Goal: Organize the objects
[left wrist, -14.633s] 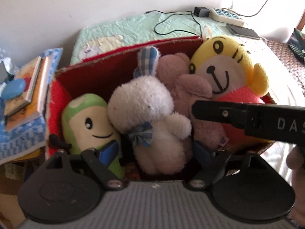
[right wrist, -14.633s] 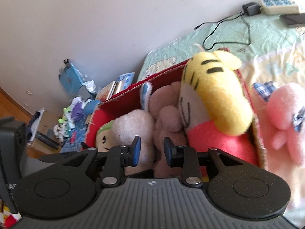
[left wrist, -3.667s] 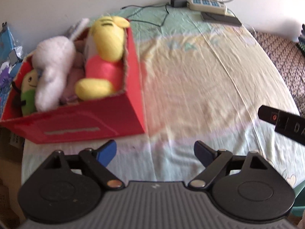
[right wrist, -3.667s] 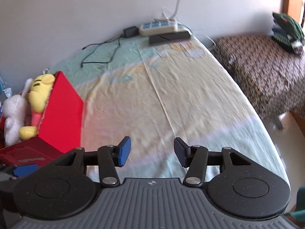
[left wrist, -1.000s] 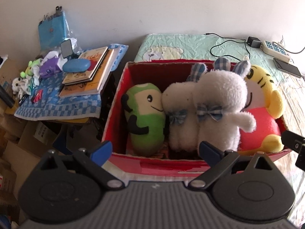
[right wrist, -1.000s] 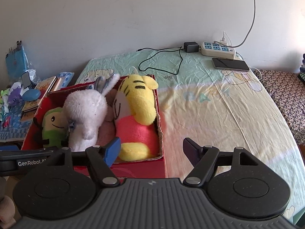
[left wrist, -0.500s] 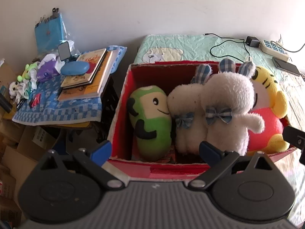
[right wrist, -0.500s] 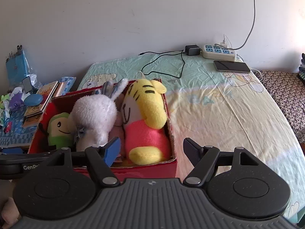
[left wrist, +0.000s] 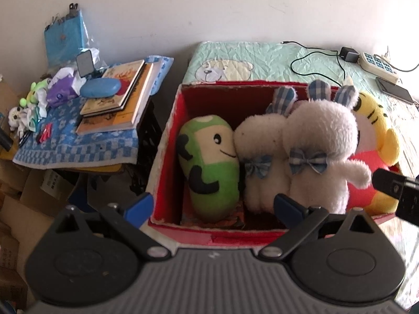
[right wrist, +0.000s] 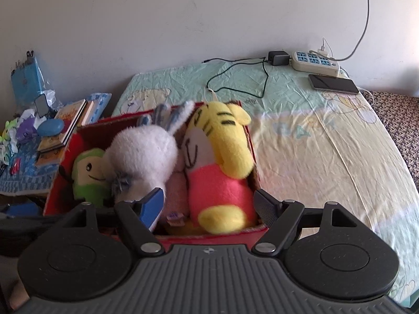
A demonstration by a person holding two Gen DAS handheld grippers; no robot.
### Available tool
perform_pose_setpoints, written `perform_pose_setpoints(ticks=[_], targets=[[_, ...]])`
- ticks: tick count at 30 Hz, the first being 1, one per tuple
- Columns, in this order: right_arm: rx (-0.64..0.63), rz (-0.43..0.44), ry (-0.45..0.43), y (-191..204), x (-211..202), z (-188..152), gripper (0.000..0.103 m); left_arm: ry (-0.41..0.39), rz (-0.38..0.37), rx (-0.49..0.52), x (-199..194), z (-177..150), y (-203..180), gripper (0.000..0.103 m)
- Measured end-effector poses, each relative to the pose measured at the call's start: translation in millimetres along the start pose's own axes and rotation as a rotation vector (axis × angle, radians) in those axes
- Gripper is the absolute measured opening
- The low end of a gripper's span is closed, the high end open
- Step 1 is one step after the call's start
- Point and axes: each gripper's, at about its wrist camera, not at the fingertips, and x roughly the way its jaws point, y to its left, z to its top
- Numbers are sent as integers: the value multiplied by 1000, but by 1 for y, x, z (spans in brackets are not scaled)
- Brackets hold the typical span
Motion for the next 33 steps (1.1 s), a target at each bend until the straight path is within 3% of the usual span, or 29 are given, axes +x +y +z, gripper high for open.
perform_pose_setpoints(ticks=[33], targets=[[17, 46, 40, -3, 19, 10, 77, 2, -10, 29, 14, 9, -10, 99]])
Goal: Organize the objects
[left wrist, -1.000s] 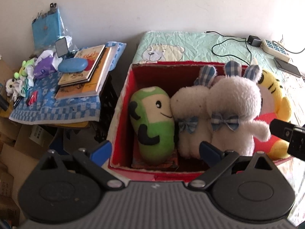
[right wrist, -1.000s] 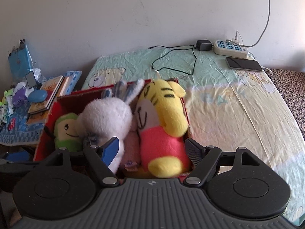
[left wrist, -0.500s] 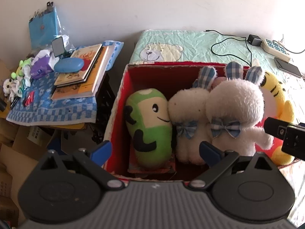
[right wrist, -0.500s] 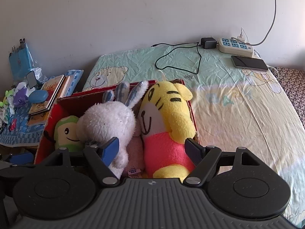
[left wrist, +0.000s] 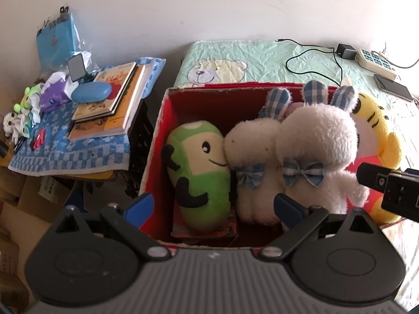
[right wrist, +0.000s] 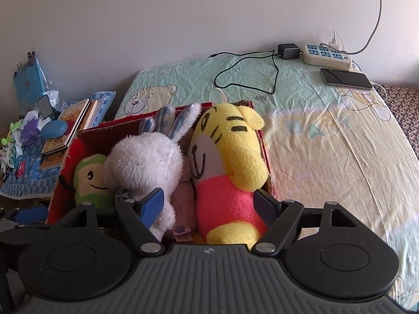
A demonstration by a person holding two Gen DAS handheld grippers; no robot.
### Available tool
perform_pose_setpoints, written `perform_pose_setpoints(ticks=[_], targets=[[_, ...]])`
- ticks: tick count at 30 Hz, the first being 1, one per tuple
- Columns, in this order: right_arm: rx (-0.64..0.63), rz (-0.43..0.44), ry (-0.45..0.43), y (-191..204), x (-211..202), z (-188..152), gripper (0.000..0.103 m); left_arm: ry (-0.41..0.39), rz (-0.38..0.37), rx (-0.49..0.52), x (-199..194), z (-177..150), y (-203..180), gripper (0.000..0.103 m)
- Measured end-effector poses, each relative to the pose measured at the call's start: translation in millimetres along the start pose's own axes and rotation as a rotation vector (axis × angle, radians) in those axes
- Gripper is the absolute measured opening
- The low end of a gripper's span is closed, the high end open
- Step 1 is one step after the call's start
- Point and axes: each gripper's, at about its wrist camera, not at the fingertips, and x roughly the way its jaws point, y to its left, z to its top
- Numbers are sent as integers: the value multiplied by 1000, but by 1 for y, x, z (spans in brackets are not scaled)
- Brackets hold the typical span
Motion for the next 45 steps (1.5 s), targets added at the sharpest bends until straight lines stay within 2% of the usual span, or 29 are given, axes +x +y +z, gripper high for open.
perform_pose_setpoints(ticks=[12, 16, 45], targets=[[20, -5, -1, -5, -6, -8, 77, -5, -1, 9, -7, -7, -4, 99], [22, -5, -6, -5, -8, -11, 72, -2, -5, 7, -8, -10, -4, 99], [48, 6, -30, -4, -12, -17, 71, 2, -19, 0, -10, -19, -5, 98]])
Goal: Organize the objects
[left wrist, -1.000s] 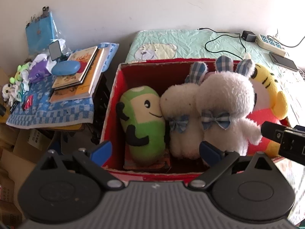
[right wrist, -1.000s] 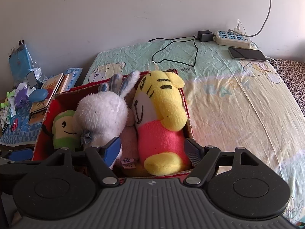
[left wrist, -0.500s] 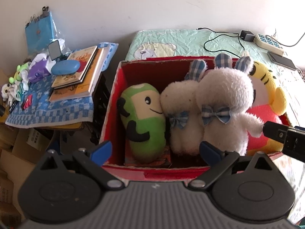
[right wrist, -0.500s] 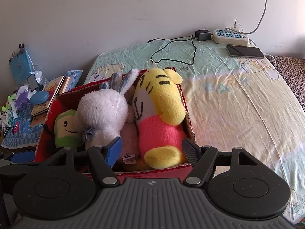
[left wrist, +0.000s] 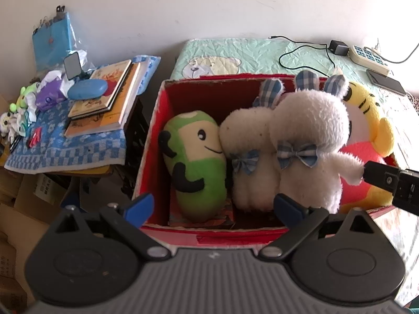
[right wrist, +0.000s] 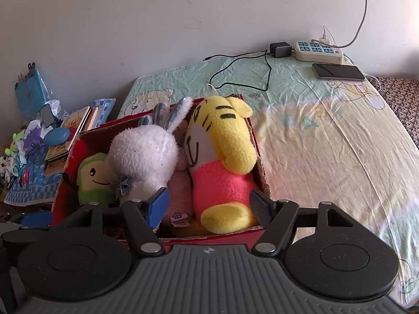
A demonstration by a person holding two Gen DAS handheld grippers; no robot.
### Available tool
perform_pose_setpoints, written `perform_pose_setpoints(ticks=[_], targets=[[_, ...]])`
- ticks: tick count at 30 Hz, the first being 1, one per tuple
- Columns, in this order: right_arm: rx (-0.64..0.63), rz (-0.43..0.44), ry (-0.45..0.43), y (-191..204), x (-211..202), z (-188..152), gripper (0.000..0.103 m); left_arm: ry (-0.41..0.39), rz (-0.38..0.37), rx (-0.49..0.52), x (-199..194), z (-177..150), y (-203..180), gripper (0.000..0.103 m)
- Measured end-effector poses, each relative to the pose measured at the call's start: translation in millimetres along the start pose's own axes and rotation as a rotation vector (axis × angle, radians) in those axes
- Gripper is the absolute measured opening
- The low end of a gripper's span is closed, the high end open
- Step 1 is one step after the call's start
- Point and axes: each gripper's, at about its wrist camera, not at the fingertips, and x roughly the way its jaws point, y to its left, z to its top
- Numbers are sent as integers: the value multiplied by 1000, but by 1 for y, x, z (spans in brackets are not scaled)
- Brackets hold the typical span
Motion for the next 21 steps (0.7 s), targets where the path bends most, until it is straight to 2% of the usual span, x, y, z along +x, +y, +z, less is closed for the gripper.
perform_pose_setpoints(ticks=[21], targets=[[10, 3, -7, 2, -2, -3, 70, -22, 5, 17, 0, 2, 4, 99]])
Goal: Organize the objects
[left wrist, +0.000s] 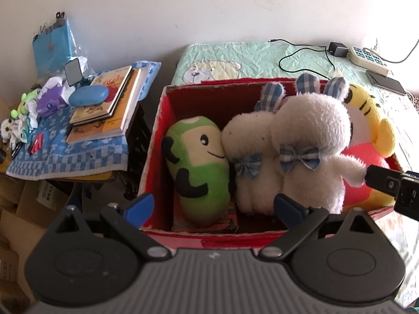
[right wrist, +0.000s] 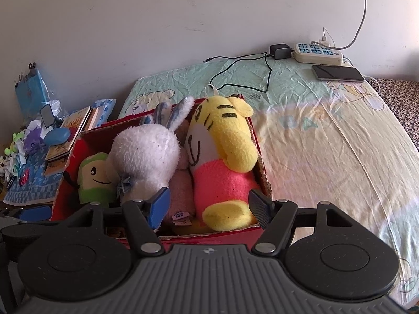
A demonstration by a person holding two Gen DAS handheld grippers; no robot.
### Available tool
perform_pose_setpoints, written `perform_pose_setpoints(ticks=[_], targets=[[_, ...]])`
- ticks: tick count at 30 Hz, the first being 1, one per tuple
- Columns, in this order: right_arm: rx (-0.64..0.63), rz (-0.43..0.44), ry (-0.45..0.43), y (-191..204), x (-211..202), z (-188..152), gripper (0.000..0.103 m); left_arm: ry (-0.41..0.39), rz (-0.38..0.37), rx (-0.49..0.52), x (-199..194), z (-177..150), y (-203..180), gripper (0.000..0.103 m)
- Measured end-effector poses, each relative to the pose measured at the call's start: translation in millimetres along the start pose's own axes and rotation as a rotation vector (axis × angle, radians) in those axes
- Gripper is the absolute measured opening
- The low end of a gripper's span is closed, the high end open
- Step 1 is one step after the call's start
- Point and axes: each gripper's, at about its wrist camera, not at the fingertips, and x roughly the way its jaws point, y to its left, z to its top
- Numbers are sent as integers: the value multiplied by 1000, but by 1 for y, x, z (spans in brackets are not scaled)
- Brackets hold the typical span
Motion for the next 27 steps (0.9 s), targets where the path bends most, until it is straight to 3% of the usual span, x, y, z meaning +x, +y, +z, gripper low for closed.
perform_pose_setpoints(ticks=[27], targets=[[-63, -41, 14, 11, 13, 6, 69, 11, -32, 0, 14, 2, 0, 99]])
